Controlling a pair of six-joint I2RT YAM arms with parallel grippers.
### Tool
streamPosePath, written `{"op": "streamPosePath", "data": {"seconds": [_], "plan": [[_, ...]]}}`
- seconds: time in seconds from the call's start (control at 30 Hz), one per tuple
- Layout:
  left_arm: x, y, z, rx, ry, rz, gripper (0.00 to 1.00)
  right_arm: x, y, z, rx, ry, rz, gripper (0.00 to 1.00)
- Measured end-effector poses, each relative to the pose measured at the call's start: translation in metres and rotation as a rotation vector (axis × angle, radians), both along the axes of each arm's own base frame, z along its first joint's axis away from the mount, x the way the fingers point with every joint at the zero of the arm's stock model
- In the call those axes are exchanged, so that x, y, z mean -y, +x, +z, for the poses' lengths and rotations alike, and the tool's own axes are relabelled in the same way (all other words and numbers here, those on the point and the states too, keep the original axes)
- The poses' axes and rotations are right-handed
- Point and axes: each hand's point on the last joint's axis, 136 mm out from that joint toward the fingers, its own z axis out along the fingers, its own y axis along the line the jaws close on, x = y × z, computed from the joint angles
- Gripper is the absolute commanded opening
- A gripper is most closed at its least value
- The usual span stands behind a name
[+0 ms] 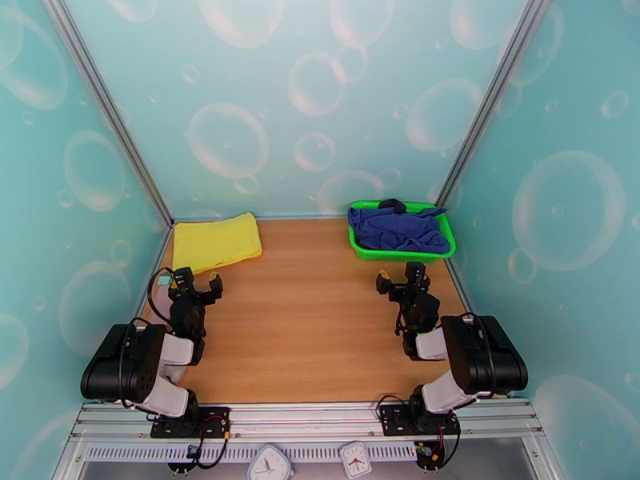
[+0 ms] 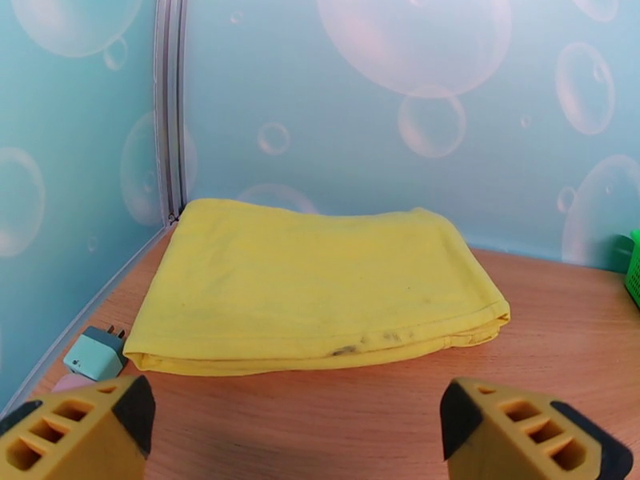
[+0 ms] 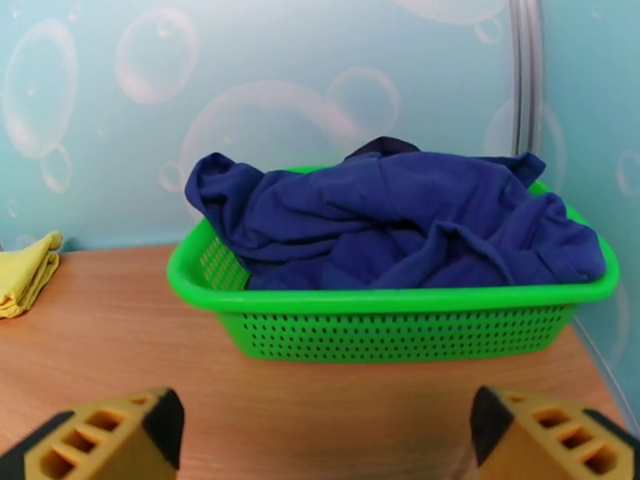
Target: Fold and stack the trousers
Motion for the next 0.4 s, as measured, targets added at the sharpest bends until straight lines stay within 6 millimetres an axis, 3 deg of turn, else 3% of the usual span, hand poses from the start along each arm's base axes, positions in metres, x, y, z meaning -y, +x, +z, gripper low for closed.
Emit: {"op": "streamPosePath", "data": {"seconds": [0.4], "plan": [[-0.003,0.002,-0.003,-0.015,-0.009,-0.005,0.99,0.009,0.003,-0.016,-0.074,0.000,-0.040,0.99]]}}
